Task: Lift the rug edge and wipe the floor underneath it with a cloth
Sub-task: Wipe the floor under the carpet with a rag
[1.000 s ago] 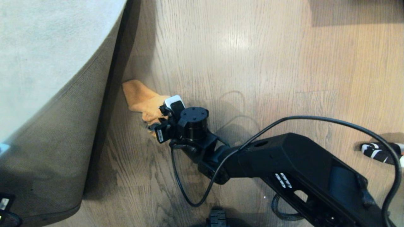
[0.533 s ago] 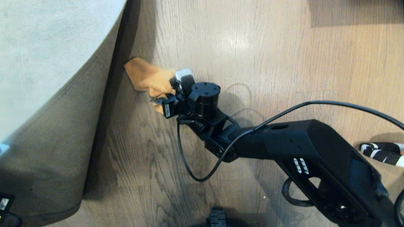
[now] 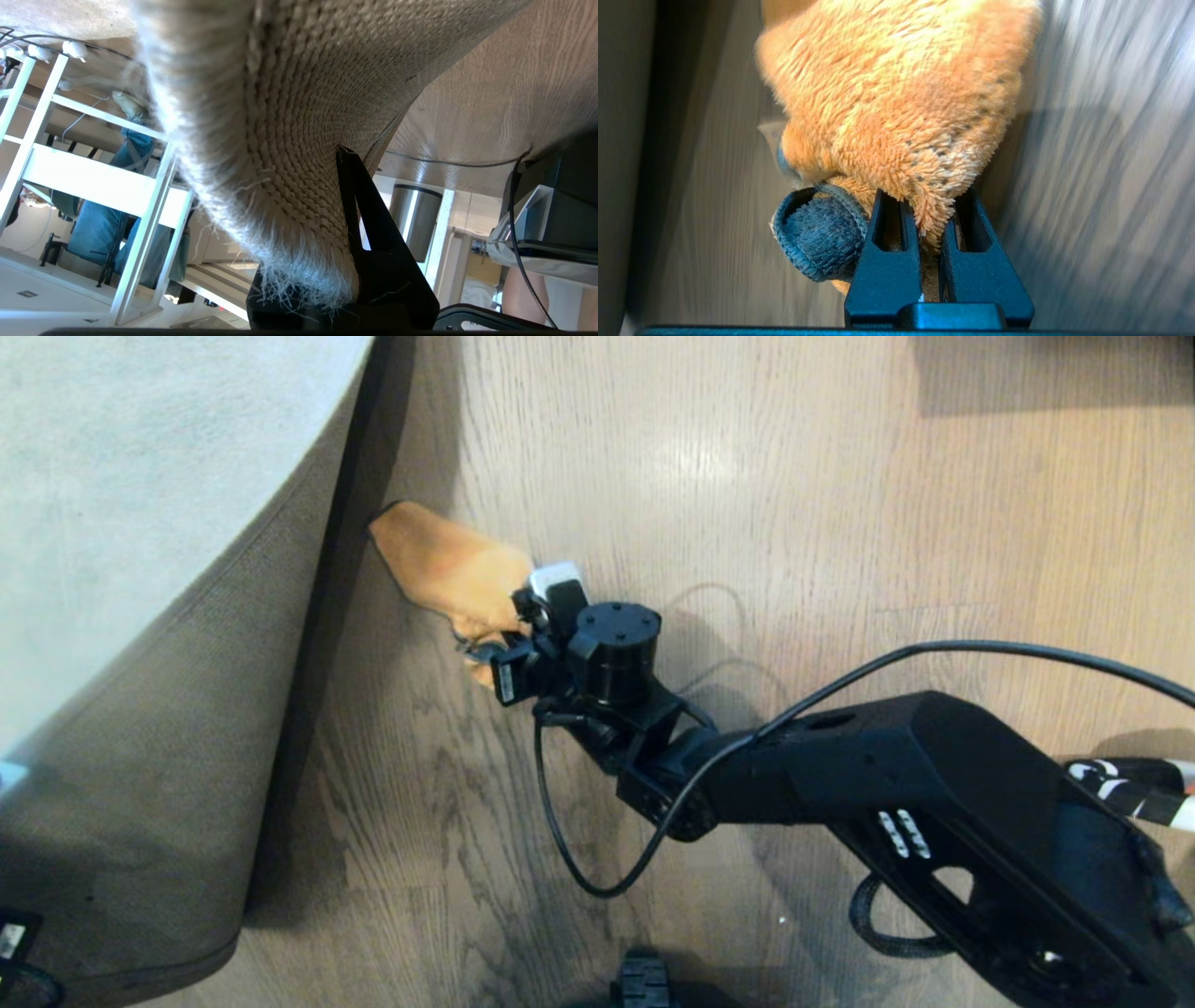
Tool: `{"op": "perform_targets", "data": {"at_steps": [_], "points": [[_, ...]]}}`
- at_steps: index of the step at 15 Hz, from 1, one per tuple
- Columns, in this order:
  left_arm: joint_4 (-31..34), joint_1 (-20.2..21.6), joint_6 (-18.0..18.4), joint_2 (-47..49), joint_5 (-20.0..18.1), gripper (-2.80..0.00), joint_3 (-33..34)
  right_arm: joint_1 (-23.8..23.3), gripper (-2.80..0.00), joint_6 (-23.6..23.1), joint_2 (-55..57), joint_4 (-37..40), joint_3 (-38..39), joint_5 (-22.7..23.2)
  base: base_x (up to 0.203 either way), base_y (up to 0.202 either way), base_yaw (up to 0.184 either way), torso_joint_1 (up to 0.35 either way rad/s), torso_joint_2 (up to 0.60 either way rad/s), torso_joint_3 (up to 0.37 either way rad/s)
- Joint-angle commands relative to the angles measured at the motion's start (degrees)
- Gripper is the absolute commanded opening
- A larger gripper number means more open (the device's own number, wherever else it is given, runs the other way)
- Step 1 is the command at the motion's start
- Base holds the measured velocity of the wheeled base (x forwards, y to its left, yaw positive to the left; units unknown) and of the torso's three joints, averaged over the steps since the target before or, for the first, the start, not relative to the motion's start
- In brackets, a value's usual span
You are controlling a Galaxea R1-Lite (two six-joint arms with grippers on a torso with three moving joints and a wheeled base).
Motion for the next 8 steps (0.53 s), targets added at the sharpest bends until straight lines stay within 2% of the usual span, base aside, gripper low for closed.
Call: {"op": "perform_targets", "data": {"at_steps": [1,5,8], "points": [[0.07,0.03,0.2,-0.03,-0.05,-2.8,-0.09,2.52,-2.8,-0.09,-0.75,-2.81,8.21,0.45,0.0,0.0,0.0,0.0,0.0,0.0],[0.07,0.03,0.2,-0.03,-0.05,-2.8,0.0,7.06,-2.8,-0.22,-2.82,-10.8,24.17,0.3,0.0,0.0,0.0,0.0,0.0,0.0],[0.07,0.03,0.2,0.06,-0.05,-2.8,0.0,10.79,-2.8,-1.05,-2.67,-12.88,26.68,0.3,0.0,0.0,0.0,0.0,0.0,0.0]]}}
